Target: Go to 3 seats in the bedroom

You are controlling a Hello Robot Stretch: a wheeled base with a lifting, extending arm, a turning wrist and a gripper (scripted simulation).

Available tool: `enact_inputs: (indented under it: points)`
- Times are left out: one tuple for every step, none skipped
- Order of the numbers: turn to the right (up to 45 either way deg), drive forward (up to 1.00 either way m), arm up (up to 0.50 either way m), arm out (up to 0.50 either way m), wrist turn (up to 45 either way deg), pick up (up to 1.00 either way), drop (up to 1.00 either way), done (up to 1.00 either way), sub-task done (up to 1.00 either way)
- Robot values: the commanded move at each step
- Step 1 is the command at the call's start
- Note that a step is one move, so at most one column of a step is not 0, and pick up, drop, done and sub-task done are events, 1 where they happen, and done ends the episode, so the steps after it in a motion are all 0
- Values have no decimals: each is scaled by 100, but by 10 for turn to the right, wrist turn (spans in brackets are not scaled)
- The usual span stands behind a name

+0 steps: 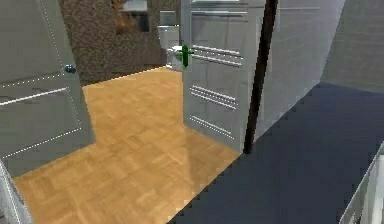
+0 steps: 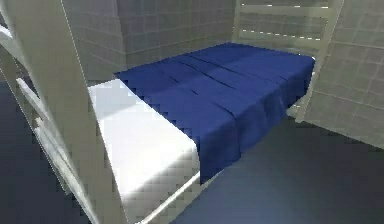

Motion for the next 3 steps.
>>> enact_inputs:
  points:
    - [0, 30, 0, 0, 0, 0, 0, 0, 0]
    - [390, 0, 0, 0, 0, 0, 0, 0, 0]
    - [0, 100, 0, 0, 0, 0, 0, 0, 0]
